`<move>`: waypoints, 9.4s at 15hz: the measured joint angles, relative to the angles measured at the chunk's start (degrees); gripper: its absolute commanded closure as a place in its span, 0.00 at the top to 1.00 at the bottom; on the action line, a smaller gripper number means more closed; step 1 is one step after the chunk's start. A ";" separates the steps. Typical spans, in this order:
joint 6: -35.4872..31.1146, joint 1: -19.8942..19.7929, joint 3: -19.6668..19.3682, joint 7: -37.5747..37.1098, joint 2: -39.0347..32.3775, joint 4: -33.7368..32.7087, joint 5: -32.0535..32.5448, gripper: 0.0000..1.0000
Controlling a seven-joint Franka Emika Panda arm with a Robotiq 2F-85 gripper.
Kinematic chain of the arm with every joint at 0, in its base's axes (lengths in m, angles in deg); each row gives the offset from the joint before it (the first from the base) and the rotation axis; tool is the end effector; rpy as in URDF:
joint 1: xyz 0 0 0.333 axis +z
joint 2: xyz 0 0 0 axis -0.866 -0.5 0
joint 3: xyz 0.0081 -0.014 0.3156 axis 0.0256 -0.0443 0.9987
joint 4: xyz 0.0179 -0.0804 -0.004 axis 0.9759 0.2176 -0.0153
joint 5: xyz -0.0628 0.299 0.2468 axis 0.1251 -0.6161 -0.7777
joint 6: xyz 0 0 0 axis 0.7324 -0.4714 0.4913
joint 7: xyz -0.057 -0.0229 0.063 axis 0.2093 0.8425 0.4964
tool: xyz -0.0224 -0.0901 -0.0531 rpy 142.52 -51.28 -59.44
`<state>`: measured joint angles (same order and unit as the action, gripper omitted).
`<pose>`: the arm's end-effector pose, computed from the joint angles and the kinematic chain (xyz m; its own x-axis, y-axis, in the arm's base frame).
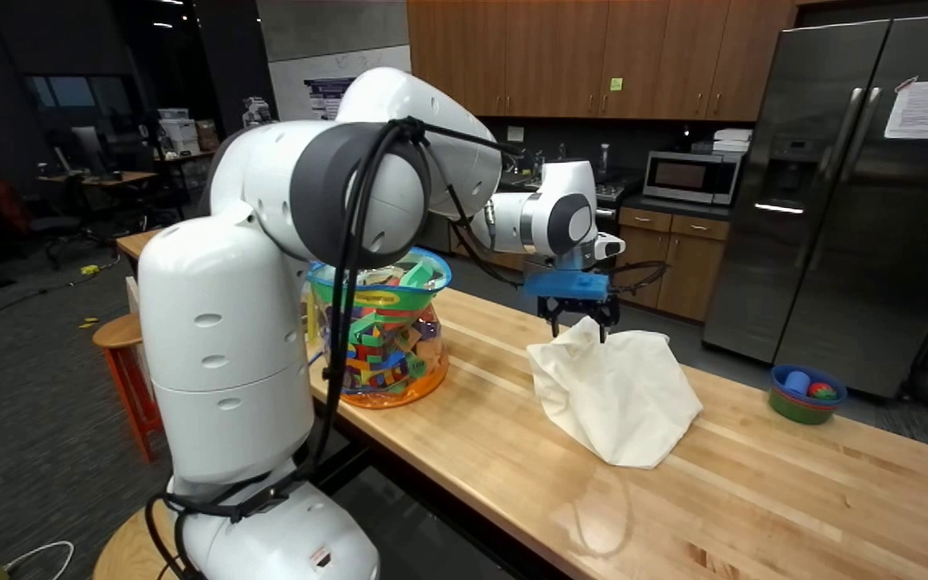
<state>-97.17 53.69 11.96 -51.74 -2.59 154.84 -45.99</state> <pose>0.5765 -0.1235 0.4333 0.9948 0.0174 0.1002 0.0043 -0.9915 0.1297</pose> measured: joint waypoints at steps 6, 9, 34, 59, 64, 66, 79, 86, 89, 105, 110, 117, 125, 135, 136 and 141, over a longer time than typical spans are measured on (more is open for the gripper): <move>1.85 0.44 1.22 -0.01 -3.53 -2.87 -3.63 1.00; 4.96 0.79 1.57 -0.02 -4.75 -3.09 -3.91 1.00; 8.10 1.46 1.48 -0.16 -6.60 -5.95 0.32 0.01; 30.43 4.51 4.17 4.62 -2.87 -31.30 -0.06 0.01; 34.37 6.39 5.53 4.62 -4.33 -39.19 0.92 0.01; 35.89 7.16 6.09 4.62 -5.31 -42.73 1.11 0.01; 38.33 13.16 9.45 7.17 -6.52 -56.33 3.40 0.01; 24.77 16.12 12.41 12.17 2.18 -49.82 6.11 0.01; 20.27 18.06 14.73 13.29 6.49 -41.37 6.20 0.01; 10.91 18.49 13.36 17.68 16.67 -1.16 -4.43 0.01; 10.93 18.41 12.57 19.29 17.73 1.99 -4.66 0.22; 10.93 18.41 12.51 19.85 18.13 2.47 -4.66 0.30; 10.91 18.41 12.56 19.77 17.95 2.47 -4.66 0.65; 10.72 15.84 11.09 17.65 19.07 4.21 -4.66 1.00; 10.65 15.51 10.86 17.32 19.63 4.74 -4.65 1.00; 9.84 14.49 9.60 15.92 22.44 8.03 -4.65 1.00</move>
<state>-87.33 68.18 21.56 -35.83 19.85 162.87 -50.64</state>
